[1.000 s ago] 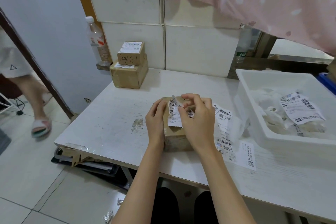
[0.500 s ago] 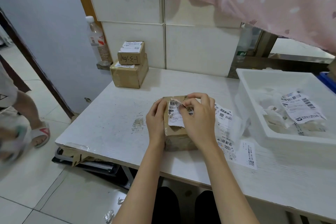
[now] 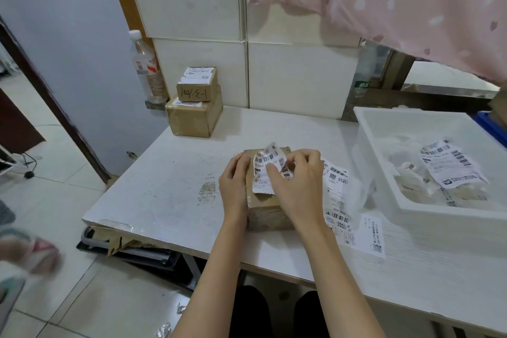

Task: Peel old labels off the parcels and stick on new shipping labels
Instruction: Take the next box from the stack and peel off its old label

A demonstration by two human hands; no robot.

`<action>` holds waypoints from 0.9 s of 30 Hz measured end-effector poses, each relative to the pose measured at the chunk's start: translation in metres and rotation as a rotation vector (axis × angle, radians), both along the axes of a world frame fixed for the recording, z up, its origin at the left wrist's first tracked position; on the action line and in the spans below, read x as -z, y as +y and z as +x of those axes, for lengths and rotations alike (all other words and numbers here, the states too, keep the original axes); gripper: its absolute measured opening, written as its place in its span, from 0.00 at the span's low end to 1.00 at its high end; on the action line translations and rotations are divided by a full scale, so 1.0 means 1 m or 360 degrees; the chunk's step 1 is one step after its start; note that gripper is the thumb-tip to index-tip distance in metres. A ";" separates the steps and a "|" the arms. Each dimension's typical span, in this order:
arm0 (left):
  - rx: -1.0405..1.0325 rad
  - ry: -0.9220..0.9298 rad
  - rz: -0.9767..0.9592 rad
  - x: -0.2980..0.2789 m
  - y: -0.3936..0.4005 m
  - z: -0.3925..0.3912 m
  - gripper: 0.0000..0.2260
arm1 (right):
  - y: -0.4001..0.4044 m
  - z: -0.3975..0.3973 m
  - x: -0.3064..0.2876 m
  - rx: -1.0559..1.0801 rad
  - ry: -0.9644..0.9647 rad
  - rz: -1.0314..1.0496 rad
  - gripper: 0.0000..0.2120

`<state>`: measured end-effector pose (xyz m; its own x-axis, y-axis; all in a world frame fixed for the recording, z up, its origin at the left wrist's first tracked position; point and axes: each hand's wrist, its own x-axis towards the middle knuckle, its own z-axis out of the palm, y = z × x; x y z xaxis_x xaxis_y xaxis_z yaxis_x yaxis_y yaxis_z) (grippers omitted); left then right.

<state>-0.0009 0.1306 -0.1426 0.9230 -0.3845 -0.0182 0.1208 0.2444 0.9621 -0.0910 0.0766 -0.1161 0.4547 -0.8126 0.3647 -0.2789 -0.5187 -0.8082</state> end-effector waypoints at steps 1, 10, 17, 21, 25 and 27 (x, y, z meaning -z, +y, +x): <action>0.0001 -0.0003 -0.0003 0.000 0.000 0.000 0.08 | -0.001 0.001 0.000 0.0001 0.0029 -0.0043 0.07; -0.0008 -0.0003 -0.0013 0.000 -0.001 -0.002 0.09 | 0.003 -0.001 0.002 0.0078 -0.0138 -0.0187 0.04; -0.0015 0.0039 0.0004 0.001 0.000 -0.001 0.10 | -0.001 -0.009 -0.007 -0.0063 -0.0253 0.0281 0.12; -0.0030 0.0045 0.0013 0.000 -0.001 -0.001 0.10 | -0.002 -0.016 -0.003 0.0185 -0.0068 0.0111 0.05; -0.0032 0.0077 0.0018 0.000 -0.001 -0.001 0.07 | -0.002 -0.017 -0.001 0.0319 0.0076 -0.0101 0.03; -0.0027 0.0078 0.0015 0.000 -0.001 -0.002 0.07 | -0.002 -0.018 -0.001 0.0322 0.0057 -0.0106 0.03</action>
